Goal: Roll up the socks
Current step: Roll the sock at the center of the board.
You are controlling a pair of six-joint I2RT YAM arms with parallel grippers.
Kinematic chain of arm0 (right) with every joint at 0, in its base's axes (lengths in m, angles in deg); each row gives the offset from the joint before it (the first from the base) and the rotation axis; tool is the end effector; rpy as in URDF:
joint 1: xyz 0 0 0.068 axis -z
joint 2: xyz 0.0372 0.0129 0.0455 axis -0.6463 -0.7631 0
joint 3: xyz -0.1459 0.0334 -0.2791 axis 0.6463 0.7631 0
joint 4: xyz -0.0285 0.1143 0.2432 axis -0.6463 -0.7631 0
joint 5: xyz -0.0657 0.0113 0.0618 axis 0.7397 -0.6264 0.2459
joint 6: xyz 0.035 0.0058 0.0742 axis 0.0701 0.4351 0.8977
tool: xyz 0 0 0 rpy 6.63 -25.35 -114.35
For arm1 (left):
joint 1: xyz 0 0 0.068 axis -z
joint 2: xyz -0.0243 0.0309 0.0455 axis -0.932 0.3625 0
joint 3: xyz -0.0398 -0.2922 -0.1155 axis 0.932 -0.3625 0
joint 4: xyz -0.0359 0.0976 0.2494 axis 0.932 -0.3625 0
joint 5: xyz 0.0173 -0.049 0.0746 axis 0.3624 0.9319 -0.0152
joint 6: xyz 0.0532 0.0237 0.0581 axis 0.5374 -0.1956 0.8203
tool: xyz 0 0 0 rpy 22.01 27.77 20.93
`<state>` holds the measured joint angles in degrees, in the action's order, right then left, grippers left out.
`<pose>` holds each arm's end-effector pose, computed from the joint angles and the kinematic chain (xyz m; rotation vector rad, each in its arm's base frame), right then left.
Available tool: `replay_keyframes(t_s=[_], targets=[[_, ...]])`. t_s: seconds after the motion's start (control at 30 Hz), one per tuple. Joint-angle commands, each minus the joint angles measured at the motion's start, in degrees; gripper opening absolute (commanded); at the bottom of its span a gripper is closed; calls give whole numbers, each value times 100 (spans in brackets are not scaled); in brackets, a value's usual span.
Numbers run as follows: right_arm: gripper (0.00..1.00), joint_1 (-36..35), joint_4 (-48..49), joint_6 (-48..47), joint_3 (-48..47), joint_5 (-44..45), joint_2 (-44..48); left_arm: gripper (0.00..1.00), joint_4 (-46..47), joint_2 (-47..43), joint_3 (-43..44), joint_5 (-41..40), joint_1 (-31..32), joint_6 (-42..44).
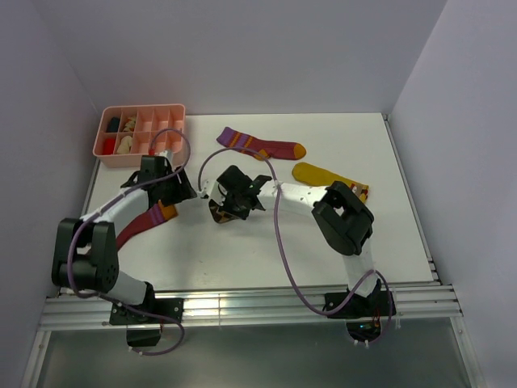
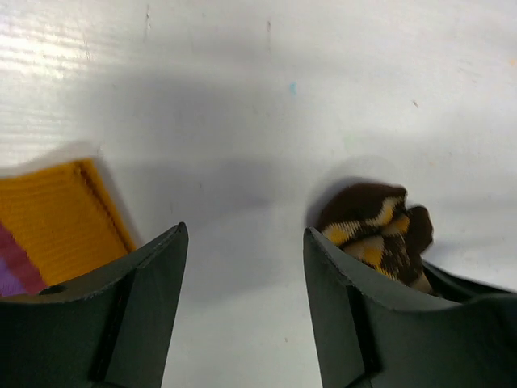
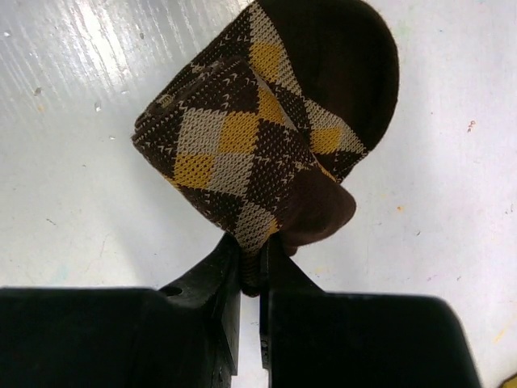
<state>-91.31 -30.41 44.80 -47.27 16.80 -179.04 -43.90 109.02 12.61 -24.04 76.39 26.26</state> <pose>0.2905 0.3701 0.1809 -1.6306 2.0287 0.2874 0.3291 -0.0578 0.2045 -0.3340 2.4843 -0.4883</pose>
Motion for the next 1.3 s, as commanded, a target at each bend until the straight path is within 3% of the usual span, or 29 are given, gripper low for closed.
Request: replay_keyframes(t_s=[0.0, 0.17, 0.27, 0.4, 0.47, 0.67, 0.8, 0.87, 1.13, 1.27], targets=[[0, -2, -754, 65, -81, -456, -299, 64, 681, -839, -561, 172, 10, 59], [0, -10, -956, 3, -257, -615, -422, 65, 1088, -2243, -1362, 578, 106, 375], [0, -2, -1097, -41, -362, -711, -527, 66, 1009, -2659, -1583, 509, 544, 928], [0, 16, -1308, -111, -555, -878, -650, 65, 991, -2879, -1767, -317, 1869, 1518], [0, 16, -1395, -137, -608, -975, -703, 65, 991, -2880, -1776, -380, 2109, 1571], [0, 33, -1572, -164, -723, -1151, -774, 64, 938, -3275, -1952, -995, 2180, 1114], [0, 104, -1686, -164, -793, -1160, -861, 62, 1158, -3240, -1979, -346, 2189, 1158], [0, 139, -1800, -146, -872, -1230, -932, 62, 1132, -3082, -1917, -423, 2233, 1115], [0, 288, -1774, 275, -767, -993, -1090, 59, 1001, -3380, -2171, -1732, 2145, -967], [0, 332, -1695, 407, -565, -1133, -994, 53, 649, -3503, -2382, -1936, 1699, -1890]])
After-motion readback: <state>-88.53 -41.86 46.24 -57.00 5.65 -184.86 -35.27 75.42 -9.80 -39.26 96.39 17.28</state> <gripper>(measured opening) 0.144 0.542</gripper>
